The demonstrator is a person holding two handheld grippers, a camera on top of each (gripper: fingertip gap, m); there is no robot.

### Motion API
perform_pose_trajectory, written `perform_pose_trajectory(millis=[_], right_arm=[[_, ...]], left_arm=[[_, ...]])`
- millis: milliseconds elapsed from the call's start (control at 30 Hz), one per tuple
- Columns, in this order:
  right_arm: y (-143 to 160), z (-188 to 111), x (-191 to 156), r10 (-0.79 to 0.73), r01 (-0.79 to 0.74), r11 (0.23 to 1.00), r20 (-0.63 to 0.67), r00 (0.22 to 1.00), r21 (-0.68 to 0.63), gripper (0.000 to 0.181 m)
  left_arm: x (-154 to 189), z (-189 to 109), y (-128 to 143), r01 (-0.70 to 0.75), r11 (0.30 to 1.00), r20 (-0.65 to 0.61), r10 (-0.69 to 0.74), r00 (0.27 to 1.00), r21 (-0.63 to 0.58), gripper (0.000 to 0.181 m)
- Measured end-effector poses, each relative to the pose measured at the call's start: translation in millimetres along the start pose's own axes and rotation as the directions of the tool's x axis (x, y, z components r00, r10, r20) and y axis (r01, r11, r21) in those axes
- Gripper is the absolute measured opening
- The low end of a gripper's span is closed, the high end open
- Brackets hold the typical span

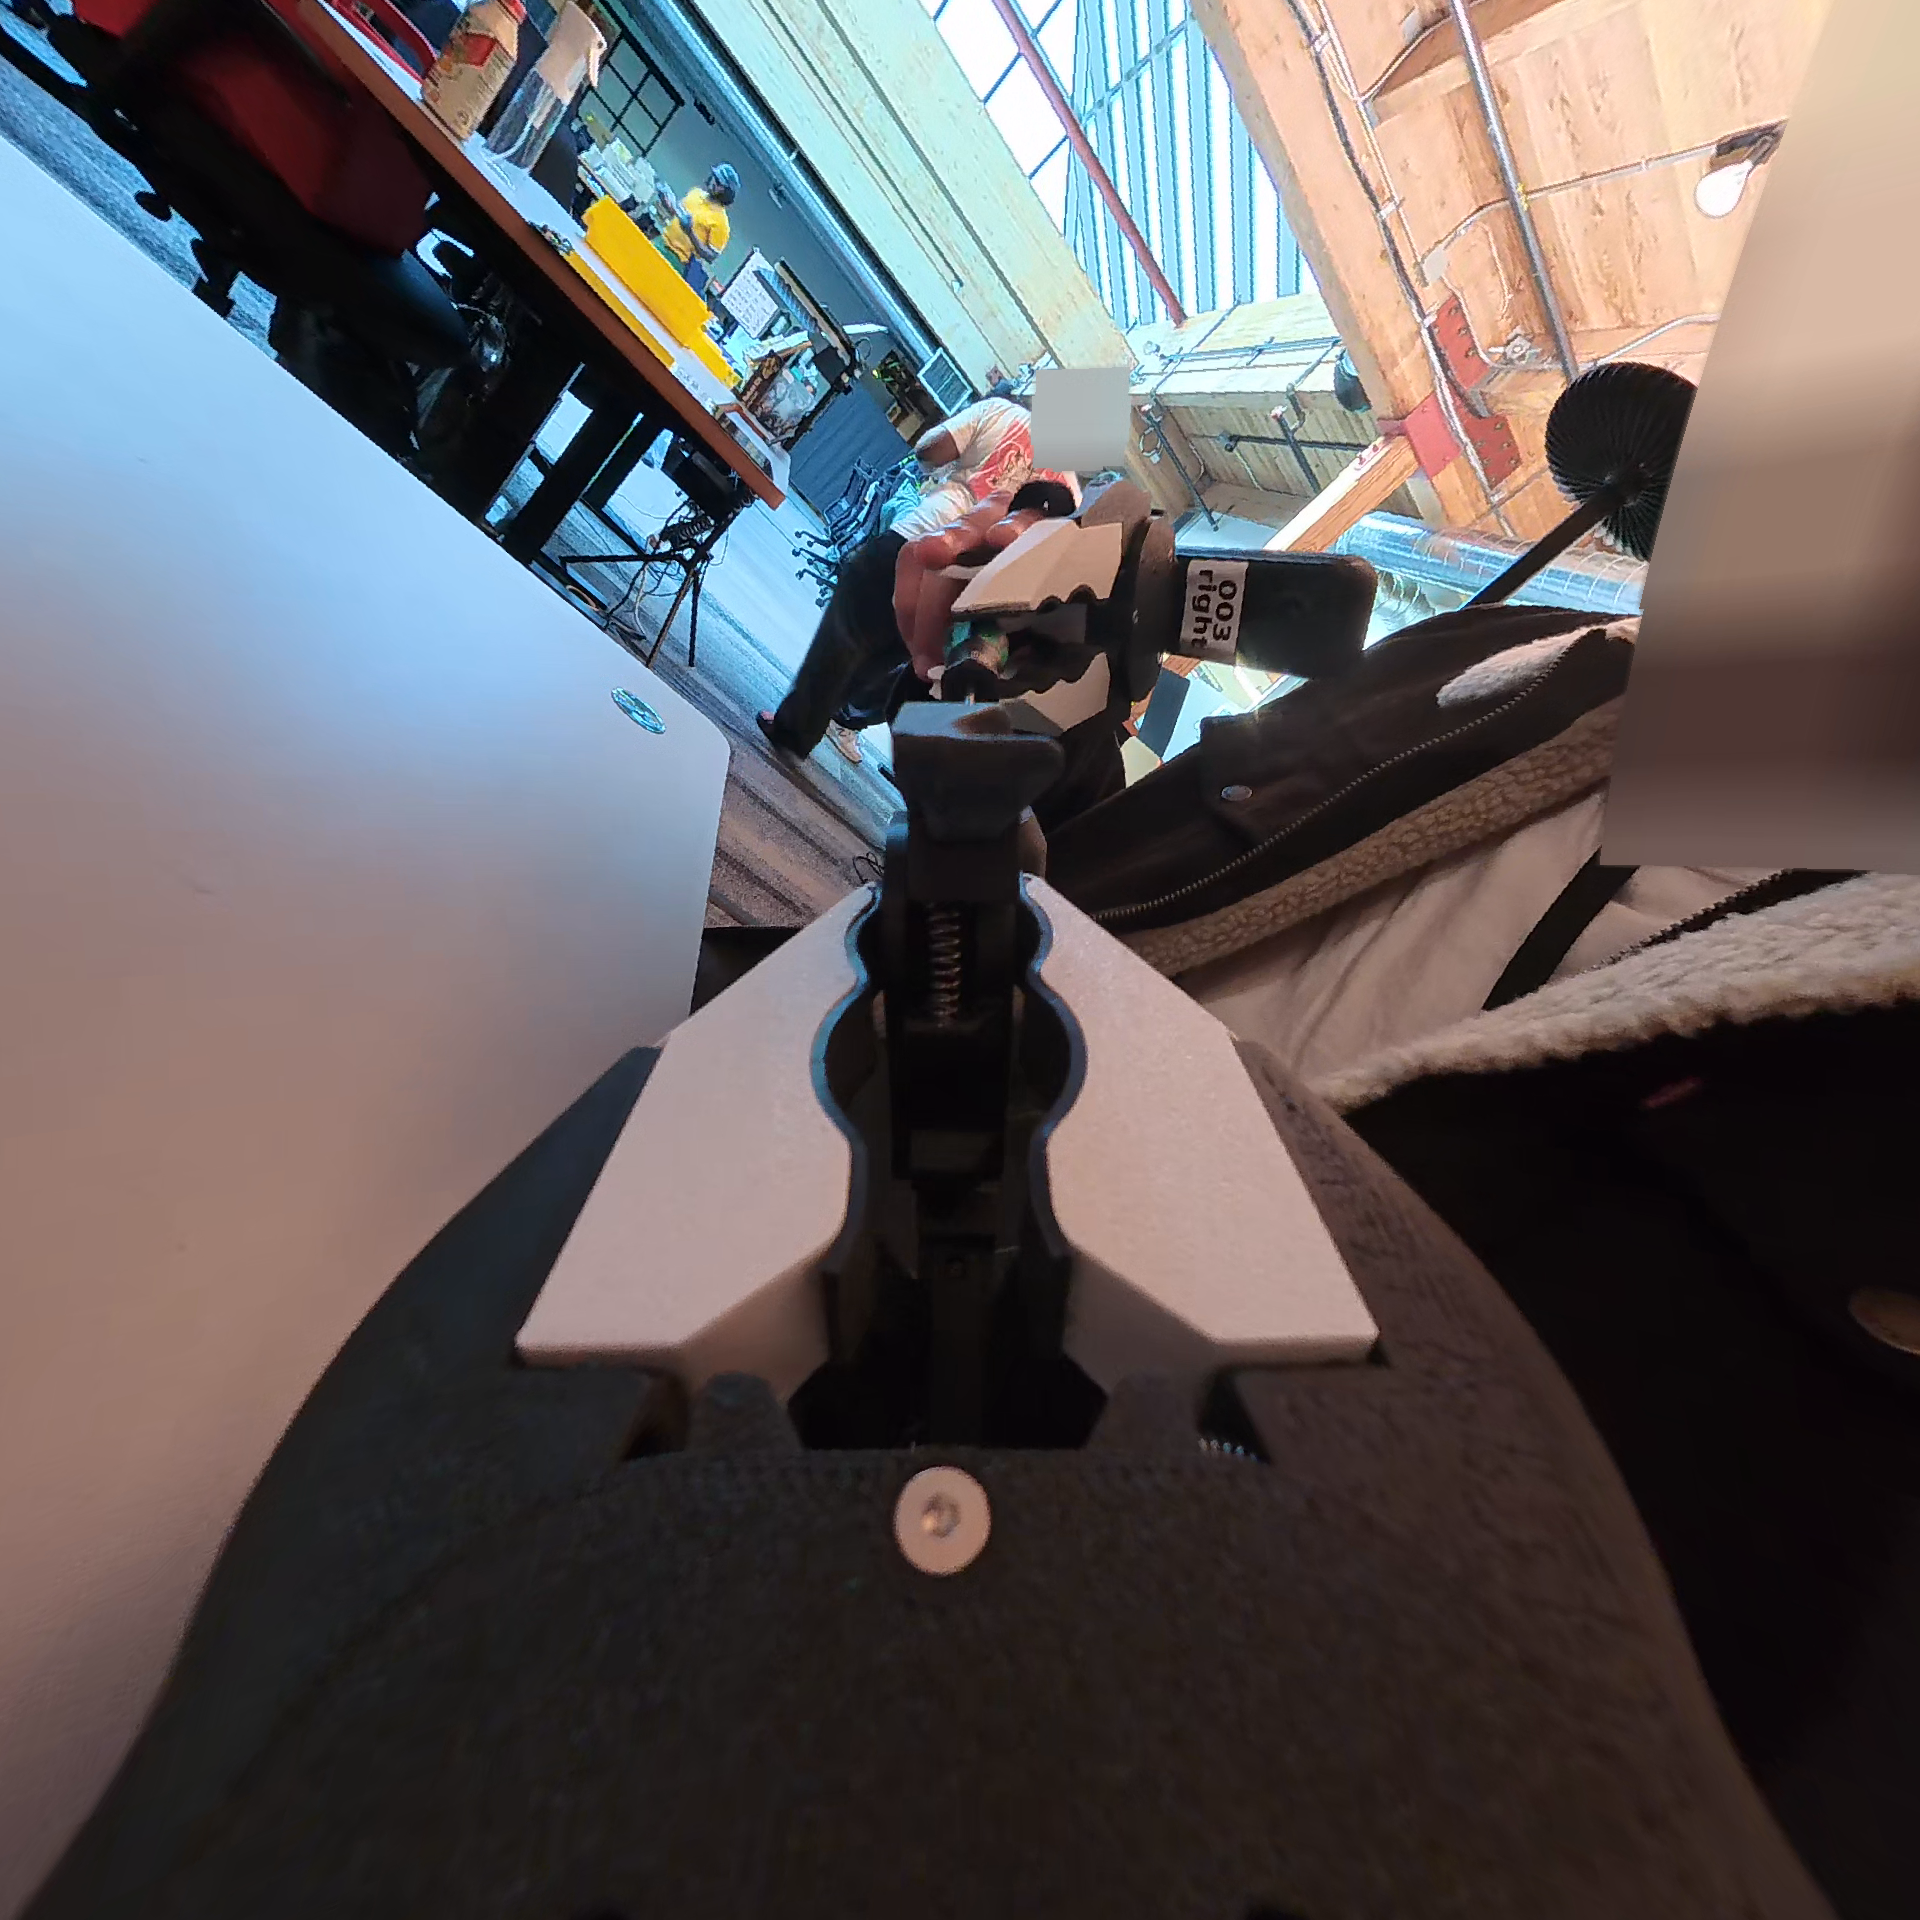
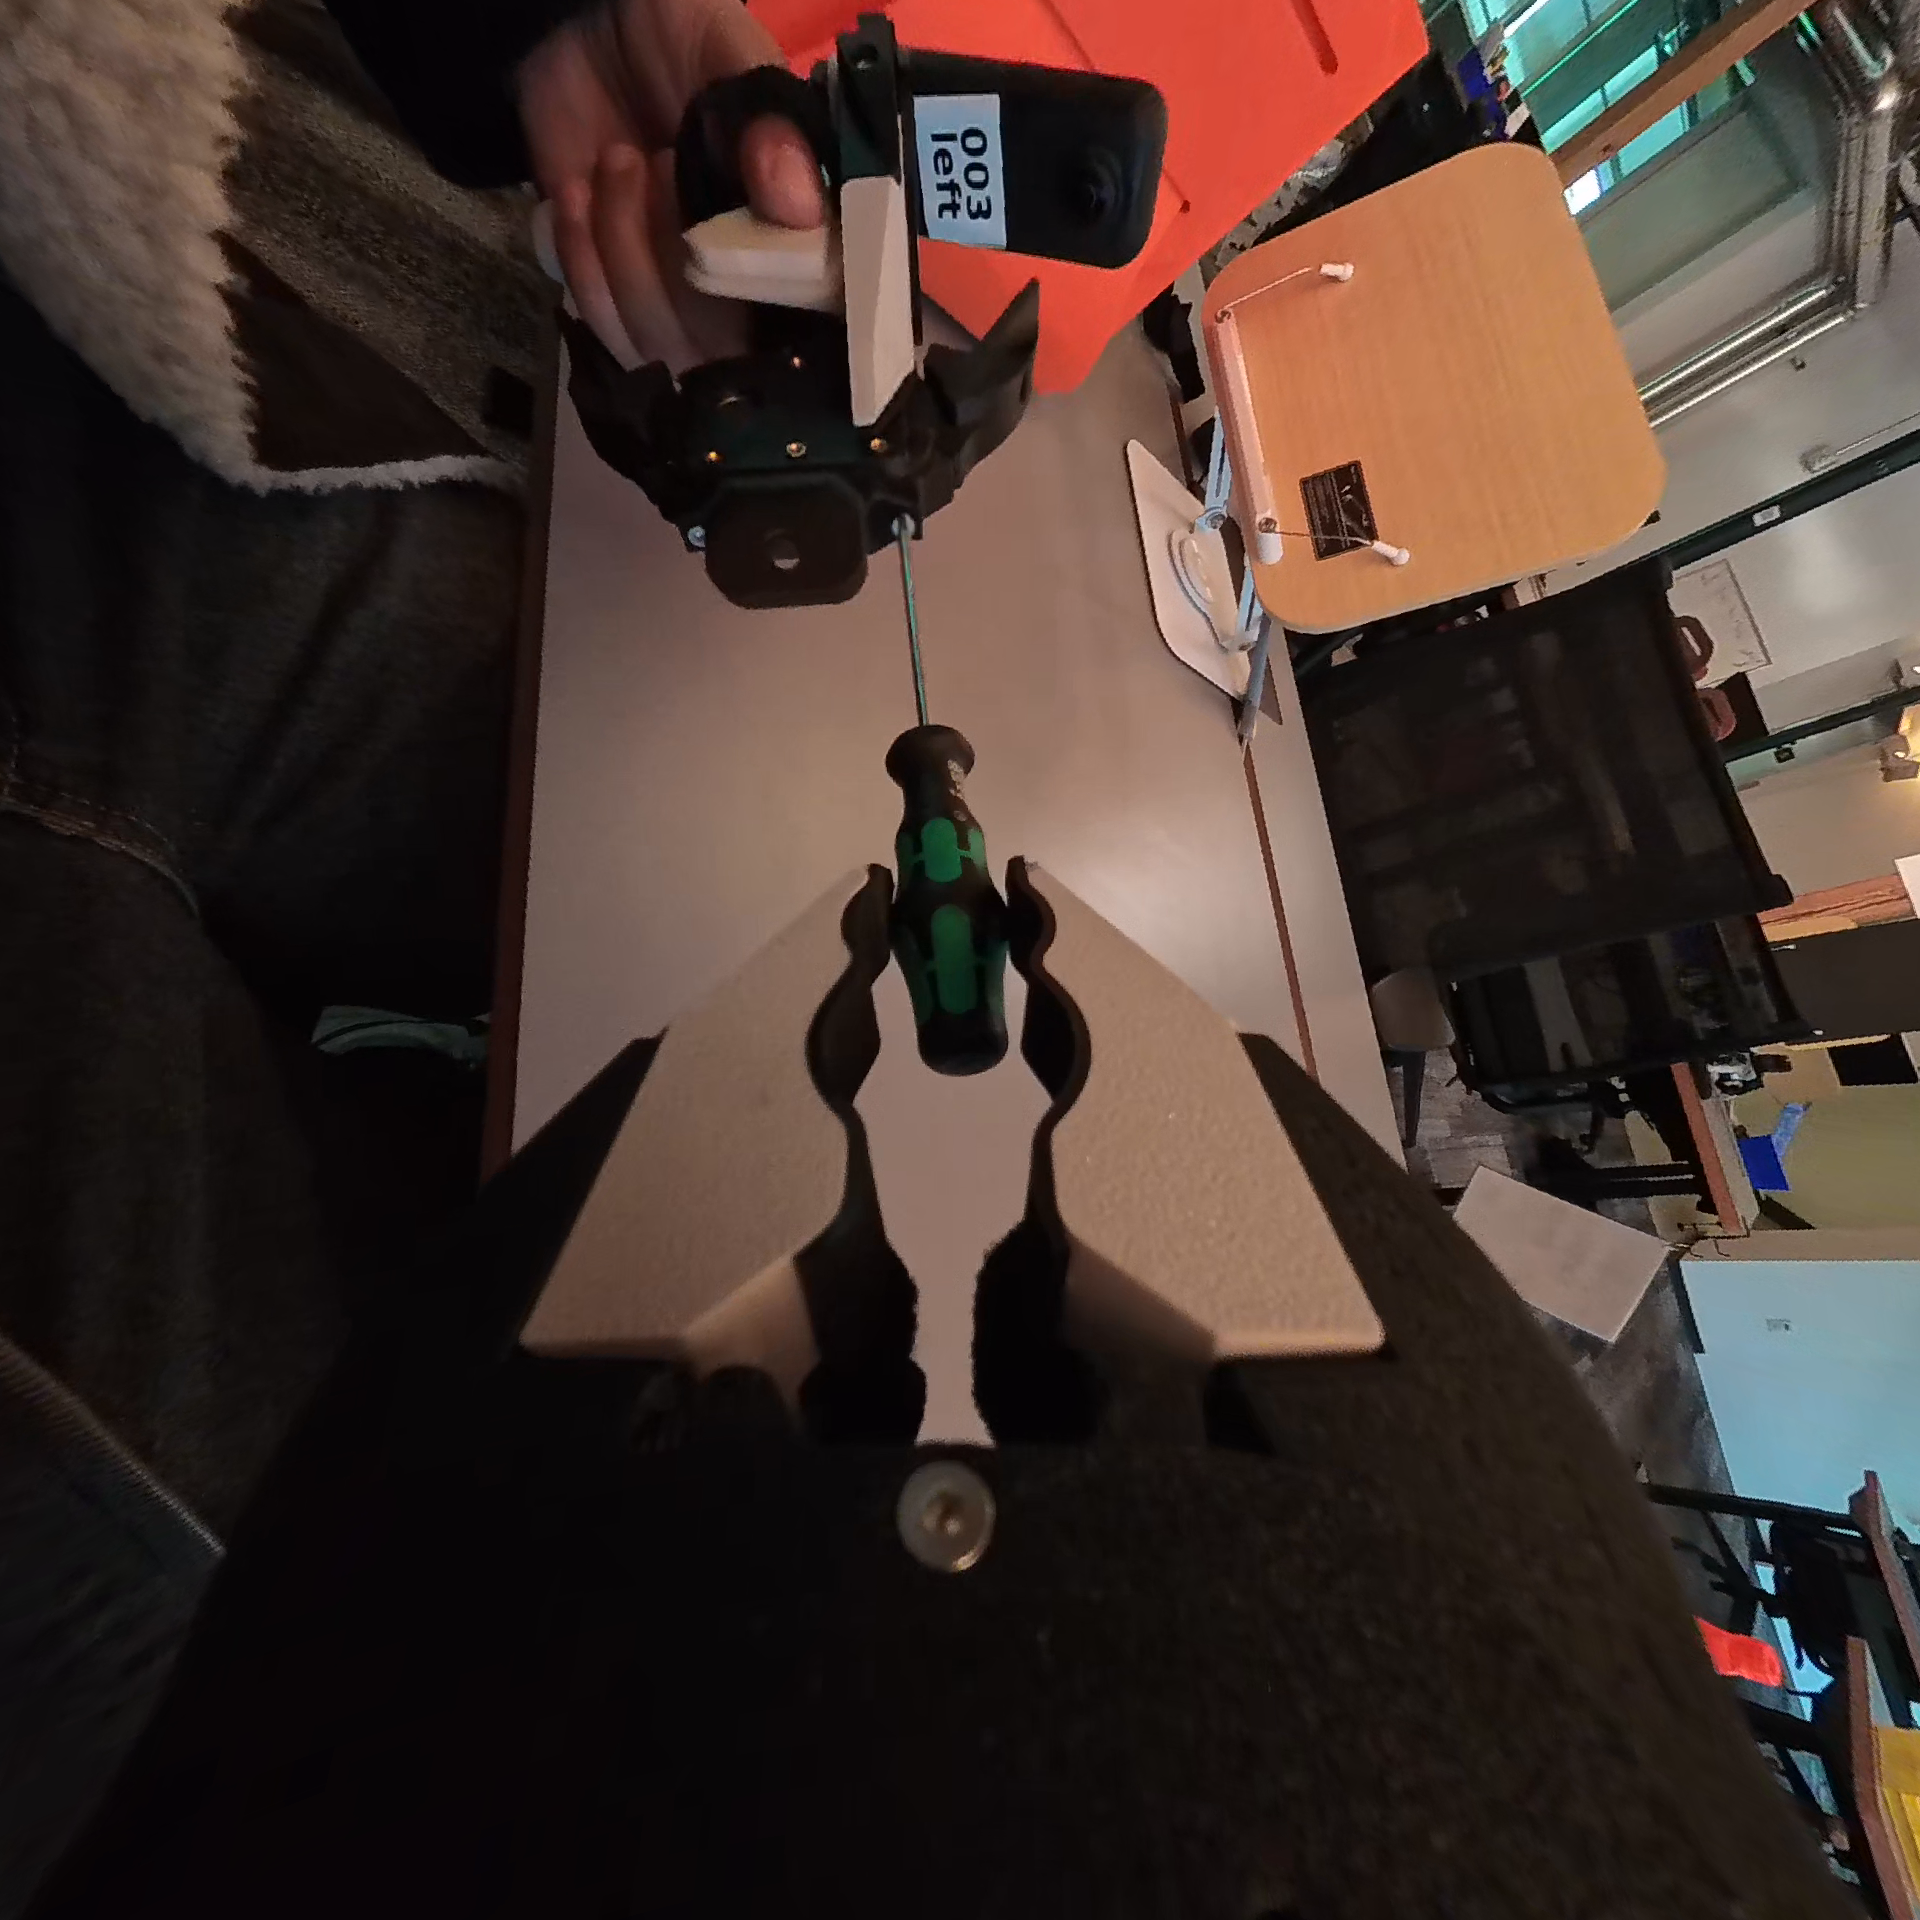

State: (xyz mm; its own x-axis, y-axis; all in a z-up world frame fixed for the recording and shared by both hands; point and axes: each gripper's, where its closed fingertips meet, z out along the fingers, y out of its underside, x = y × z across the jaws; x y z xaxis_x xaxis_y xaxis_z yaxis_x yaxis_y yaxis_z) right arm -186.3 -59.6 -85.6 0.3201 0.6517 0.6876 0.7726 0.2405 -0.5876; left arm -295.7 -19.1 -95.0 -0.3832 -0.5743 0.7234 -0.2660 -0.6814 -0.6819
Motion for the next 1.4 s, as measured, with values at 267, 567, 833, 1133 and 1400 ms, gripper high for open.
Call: perform_pose_trajectory(millis=[267,567,833,1133,1400], right_arm=[[-0.4,1.0,1.4,-0.004,0.004,1.000,-0.008,1.000,-0.004,0.021],[-2.5,0.3,2.7,0.001,-0.001,1.000,-0.007,1.000,-0.002,0.021],[-3.0,1.3,2.1,-0.004,0.004,1.000,-0.007,1.000,-0.005,0.021],[-2.9,0.2,2.3,0.007,-0.007,1.000,-0.002,1.000,-0.001,0.021],[-2.3,3.1,-1.0,-0.003,0.003,1.000,0.005,1.000,-0.009,0.021]], left_arm=[[1.1,0.5,-0.3,-0.003,1.000,0.000,0.003,1.000,0.000,0.022],[0.8,1.4,1.7,0.008,1.000,-0.001,-0.008,1.000,-0.008,0.022],[-2.1,1.6,1.9,0.033,0.999,0.006,-0.033,0.999,-0.005,0.022],[-1.6,1.4,0.8,0.039,0.999,0.000,-0.039,0.999,0.001,0.022],[-0.4,1.1,-0.2,0.046,0.999,-0.009,-0.045,0.999,0.006,0.022]])
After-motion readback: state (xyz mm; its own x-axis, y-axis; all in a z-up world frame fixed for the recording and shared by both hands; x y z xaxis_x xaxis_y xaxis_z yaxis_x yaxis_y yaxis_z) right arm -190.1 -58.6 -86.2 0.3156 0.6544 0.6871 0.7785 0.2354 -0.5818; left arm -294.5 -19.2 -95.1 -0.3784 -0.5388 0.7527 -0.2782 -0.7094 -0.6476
